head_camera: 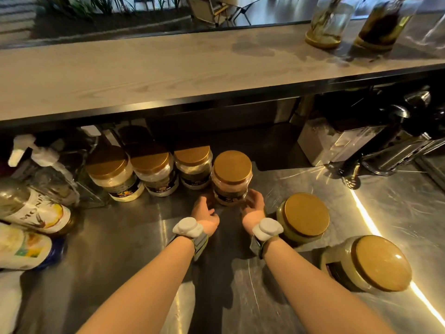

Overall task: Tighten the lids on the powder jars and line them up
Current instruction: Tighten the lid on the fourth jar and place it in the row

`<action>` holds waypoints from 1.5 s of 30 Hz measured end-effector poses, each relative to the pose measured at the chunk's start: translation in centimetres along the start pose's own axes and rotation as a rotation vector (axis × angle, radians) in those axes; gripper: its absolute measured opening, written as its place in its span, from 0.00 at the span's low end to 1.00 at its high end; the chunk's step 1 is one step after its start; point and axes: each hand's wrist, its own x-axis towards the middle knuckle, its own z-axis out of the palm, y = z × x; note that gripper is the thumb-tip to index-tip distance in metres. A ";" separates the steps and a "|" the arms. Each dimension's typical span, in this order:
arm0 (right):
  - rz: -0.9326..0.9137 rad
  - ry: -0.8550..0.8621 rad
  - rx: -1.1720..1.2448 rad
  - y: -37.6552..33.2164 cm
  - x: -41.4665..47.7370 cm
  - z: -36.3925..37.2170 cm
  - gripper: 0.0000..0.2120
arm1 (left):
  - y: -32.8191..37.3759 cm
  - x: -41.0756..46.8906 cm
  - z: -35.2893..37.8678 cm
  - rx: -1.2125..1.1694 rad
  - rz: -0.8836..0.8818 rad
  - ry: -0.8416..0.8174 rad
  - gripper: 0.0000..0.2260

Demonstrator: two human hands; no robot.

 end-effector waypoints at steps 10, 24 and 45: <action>-0.002 0.018 0.014 -0.8 1.1 0.7 0.30 | -0.3 1.2 0.7 0.015 0.099 -0.042 0.29; -0.052 -0.037 -0.049 -2.1 2.9 1.6 0.32 | 1.0 3.5 1.1 -0.010 0.147 -0.036 0.31; -0.054 -0.107 0.036 -2.9 2.0 0.9 0.34 | 1.8 2.3 1.0 0.019 0.286 0.018 0.28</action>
